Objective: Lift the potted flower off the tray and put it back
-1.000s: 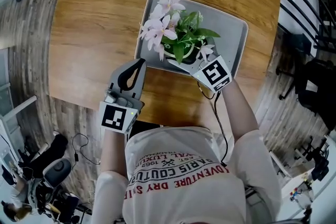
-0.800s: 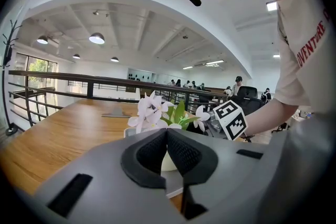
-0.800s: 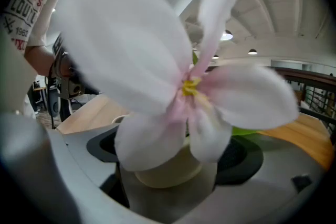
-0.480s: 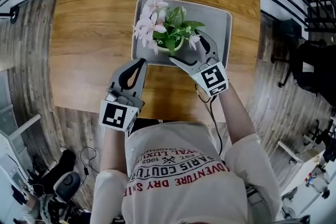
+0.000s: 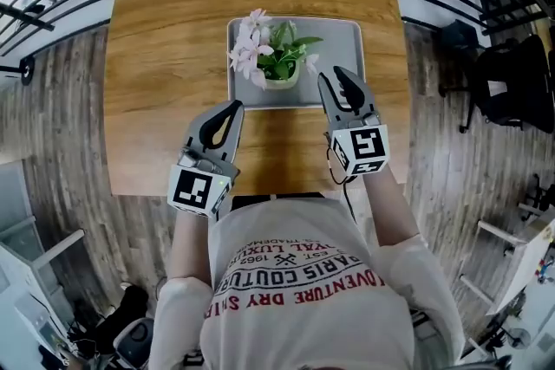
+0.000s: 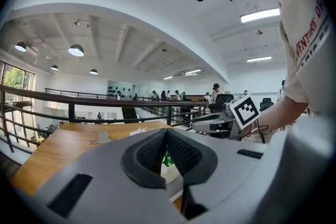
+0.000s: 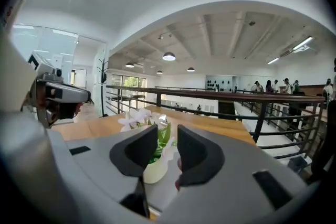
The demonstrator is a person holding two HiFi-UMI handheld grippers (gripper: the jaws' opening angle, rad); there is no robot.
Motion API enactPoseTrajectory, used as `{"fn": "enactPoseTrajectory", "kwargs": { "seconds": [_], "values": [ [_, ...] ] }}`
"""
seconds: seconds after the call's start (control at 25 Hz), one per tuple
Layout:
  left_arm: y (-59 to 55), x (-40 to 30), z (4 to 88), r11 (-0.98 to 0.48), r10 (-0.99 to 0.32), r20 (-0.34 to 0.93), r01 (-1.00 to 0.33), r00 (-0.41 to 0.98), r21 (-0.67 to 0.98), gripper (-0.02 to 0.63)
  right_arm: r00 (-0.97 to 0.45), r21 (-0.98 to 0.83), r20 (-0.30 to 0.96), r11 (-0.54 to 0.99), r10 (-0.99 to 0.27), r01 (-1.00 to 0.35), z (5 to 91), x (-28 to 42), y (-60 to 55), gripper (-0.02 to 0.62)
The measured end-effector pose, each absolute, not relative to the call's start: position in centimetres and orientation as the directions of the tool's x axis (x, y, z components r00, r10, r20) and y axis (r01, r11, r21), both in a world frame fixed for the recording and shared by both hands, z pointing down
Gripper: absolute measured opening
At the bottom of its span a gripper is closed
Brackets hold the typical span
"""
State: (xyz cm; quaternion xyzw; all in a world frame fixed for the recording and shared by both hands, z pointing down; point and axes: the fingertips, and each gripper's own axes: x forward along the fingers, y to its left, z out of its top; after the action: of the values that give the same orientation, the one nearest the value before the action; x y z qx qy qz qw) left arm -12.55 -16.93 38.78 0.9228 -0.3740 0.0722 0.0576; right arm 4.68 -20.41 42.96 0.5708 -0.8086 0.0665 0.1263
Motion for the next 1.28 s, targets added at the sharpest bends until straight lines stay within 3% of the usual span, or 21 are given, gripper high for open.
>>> {"fn": "enactPoseTrajectory", "kwargs": {
  "seconds": [0.2,0.36,0.64,1.28],
  "values": [
    [-16.5,-13.5,36.1,-0.733,-0.672,0.137,-0.68,0.728,0.014,0.014,-0.242,0.089,0.212,0.265,-0.947,-0.96,38.9,4.9,-18.4,0.051],
    [-15.8,-14.0,33.3,-0.751,-0.659,0.085,-0.66,0.747,-0.022,0.014,-0.253,0.058,0.151,0.265,-0.955,-0.963,36.0,4.4,-16.7,0.034],
    [-15.8,-15.1,30.8,-0.745,-0.667,0.067,-0.663,0.742,-0.08,0.014,-0.272,0.069,0.065,0.276,-0.96,-0.959,32.3,2.9,-15.7,0.026],
    [-16.6,-15.6,29.3,-0.724,-0.689,0.04,-0.684,0.724,-0.086,0.014,-0.337,0.101,0.053,0.341,-0.94,-0.935,31.5,1.2,-16.1,0.026]
  ]
}}
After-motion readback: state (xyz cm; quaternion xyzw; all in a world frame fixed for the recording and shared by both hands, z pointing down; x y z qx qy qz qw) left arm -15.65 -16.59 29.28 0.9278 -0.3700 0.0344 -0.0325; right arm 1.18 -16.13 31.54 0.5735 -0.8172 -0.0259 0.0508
